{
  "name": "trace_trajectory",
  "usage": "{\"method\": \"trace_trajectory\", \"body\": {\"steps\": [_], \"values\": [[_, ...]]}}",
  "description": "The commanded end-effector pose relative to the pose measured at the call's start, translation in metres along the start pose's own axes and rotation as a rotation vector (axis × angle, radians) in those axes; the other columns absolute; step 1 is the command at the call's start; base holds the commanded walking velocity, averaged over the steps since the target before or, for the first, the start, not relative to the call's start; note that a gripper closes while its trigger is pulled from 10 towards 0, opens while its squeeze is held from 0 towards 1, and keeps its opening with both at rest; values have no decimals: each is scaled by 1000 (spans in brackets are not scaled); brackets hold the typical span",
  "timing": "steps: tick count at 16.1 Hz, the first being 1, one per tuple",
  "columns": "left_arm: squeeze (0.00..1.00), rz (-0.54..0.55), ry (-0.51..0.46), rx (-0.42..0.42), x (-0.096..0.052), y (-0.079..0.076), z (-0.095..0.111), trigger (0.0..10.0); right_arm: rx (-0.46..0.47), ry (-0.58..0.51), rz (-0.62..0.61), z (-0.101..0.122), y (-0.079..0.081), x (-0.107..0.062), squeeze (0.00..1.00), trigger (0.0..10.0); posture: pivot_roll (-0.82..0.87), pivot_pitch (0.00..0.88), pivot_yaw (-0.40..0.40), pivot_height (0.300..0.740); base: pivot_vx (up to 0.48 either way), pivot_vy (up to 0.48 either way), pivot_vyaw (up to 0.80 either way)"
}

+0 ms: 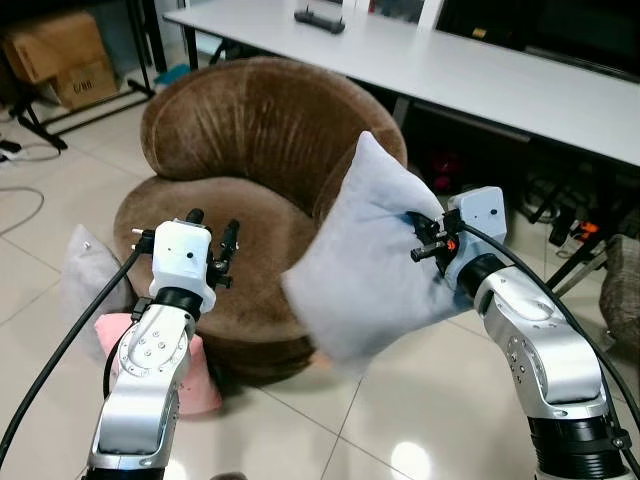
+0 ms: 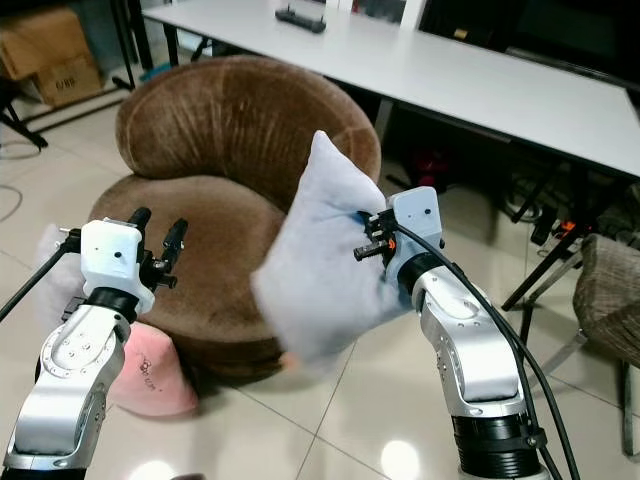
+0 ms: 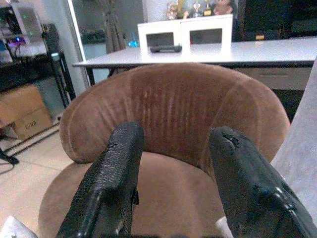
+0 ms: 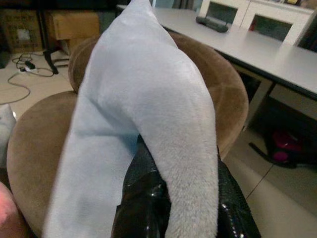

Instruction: Move the pillow to the sofa from floor

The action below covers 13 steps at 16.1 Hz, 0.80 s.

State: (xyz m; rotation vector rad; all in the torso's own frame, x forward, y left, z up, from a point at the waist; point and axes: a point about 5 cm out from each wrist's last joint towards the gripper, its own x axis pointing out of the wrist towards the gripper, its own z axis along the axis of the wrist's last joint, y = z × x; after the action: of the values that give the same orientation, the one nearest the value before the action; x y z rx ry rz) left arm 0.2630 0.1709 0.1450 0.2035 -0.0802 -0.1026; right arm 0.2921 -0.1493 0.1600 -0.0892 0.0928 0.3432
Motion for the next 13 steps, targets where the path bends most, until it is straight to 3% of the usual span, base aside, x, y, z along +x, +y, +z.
{"method": "trace_trajectory", "body": {"steps": [1, 13], "values": [[0, -22, -11, 1, -2, -3, 3, 10000, 0, -59, 1, 13, -3, -4, 0, 10000, -3, 0, -97, 740, 326, 0, 0], [0, -38, -11, 13, -3, 1, 4, 10000, -13, -91, -2, 14, 0, -1, 0, 10000, 15, 0, -74, 740, 333, 0, 0]]}}
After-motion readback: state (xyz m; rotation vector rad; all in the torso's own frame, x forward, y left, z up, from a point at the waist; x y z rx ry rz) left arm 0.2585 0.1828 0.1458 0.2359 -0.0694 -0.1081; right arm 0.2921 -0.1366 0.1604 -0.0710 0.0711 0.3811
